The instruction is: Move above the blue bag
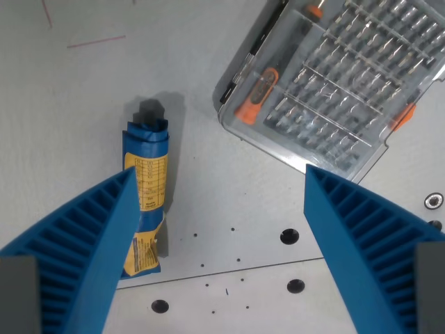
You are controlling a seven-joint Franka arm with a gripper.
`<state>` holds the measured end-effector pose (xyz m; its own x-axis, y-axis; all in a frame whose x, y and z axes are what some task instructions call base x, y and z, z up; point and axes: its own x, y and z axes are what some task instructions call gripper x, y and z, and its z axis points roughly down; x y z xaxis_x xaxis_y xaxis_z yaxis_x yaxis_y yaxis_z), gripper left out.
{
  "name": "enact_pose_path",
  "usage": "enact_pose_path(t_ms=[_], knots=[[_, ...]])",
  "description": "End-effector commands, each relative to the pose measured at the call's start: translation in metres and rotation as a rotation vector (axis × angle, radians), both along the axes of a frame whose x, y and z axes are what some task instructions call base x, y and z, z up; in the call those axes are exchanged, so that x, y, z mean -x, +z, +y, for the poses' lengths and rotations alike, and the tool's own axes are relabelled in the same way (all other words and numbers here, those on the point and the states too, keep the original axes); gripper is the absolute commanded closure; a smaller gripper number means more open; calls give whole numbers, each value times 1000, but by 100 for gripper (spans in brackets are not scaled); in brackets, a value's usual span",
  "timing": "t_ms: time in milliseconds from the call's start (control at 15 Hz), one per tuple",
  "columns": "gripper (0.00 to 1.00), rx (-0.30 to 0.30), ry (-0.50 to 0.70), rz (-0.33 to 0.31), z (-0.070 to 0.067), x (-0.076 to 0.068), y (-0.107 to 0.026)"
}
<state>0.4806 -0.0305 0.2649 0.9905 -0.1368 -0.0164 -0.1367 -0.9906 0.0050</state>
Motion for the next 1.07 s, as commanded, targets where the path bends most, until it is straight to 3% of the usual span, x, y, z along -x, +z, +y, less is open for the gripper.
enact_pose_path(t_ms=[67,1067], knots=[[0,0,-39,-18,4,3,-3],[0,-4,-155,-69,34,27,-47]])
